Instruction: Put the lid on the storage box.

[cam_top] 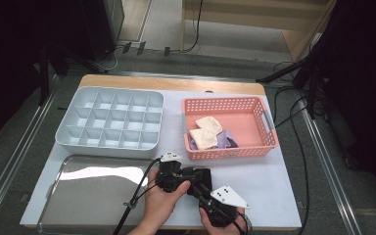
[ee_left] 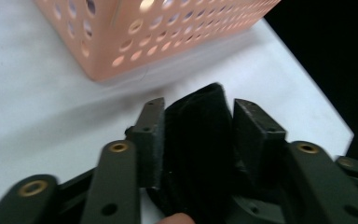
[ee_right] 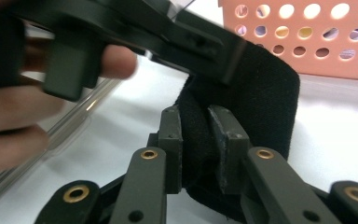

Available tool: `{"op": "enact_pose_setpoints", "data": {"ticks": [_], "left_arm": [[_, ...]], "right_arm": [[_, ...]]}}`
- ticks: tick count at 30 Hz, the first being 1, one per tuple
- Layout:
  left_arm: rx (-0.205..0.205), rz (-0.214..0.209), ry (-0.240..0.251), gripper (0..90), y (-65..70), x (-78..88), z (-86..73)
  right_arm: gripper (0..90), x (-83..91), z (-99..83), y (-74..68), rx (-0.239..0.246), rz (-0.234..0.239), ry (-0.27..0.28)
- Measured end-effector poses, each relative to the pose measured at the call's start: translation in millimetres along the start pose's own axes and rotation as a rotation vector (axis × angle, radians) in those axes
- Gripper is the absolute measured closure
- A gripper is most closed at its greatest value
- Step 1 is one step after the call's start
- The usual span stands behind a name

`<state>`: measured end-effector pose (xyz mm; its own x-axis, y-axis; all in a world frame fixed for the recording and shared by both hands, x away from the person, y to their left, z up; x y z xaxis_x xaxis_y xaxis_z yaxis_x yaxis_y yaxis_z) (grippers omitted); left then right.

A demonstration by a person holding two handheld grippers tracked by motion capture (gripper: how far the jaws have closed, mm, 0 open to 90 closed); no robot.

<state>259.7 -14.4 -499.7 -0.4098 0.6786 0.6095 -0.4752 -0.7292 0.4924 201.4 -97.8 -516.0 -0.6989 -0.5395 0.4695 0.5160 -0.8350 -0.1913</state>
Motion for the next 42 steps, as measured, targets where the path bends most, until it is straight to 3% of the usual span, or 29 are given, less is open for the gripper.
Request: {"op": "enact_pose_setpoints", "data": {"ticks": [2,4,13,14,17,19,22,28,32,35,37,38,39,42], "left_arm": [[-0.01,-0.001,-0.006,74.1,0.9,-1.0,-0.2],[-0.01,-0.012,-0.007,80.3,1.3,-0.9,0.5],[-0.002,-0.021,-0.012,82.4,-3.9,-1.7,1.7],[-0.005,-0.021,-0.014,82.4,-3.8,-1.6,1.5],[-0.003,-0.028,-0.02,82.4,-4.1,-2.0,0.8],[0.0,-0.032,-0.02,82.4,-4.0,-2.5,0.6],[-0.01,-0.033,-0.025,82.3,-4.9,-2.7,0.0],[-0.013,-0.035,-0.026,81.9,-7.5,-3.5,-0.8],[-0.028,-0.044,-0.02,74.5,-7.3,-1.0,-0.8],[-0.029,-0.025,-0.01,55.1,-9.5,4.0,-0.2],[-0.01,-0.005,-0.007,46.6,-14.5,6.2,0.2],[0.019,-0.009,-0.016,43.4,-16.6,5.6,0.0],[0.046,-0.017,-0.034,41.4,-18.9,4.0,-0.6],[0.072,-0.027,-0.066,39.1,-21.3,-0.8,-3.6]], "right_arm": [[74.6,1.6,0.6,-0.5,0.0,0.011,0.002],[73.8,4.7,1.2,-1.4,-0.007,0.022,0.004],[75.2,36.8,2.9,-6.7,0.009,0.088,0.037],[76.0,41.6,5.3,-4.2,0.001,0.09,0.057],[79.8,48.6,14.8,5.7,-0.087,0.084,0.119],[81.8,42.5,16.3,8.9,-0.101,0.062,0.108],[81.9,25.8,11.5,3.5,-0.094,0.067,0.062],[81.1,2.8,-0.7,-5.2,-0.029,0.048,-0.015],[81.0,0.6,-2.9,-4.6,-0.012,0.037,-0.021],[80.8,1.0,-3.5,-3.8,-0.009,0.035,-0.022],[80.7,1.1,-4.0,-3.3,-0.009,0.034,-0.022],[80.7,1.0,-4.1,-3.3,-0.009,0.034,-0.022],[80.7,1.1,-4.3,-3.6,-0.007,0.031,-0.023],[80.6,1.2,-4.9,-4.0,-0.006,0.028,-0.023]]}}
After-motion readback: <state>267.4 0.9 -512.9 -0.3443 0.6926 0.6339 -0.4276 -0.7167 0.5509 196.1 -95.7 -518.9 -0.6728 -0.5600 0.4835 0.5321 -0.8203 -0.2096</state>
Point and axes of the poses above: each handheld gripper's, and its own axes: x roughly backward along the jaws, z roughly out of its top, y roughly to its right, the point moved 7 cm from there along -x, roughly forward along the jaws, and after that the axes turned 2 degrees about x, right-handed, at the moved point
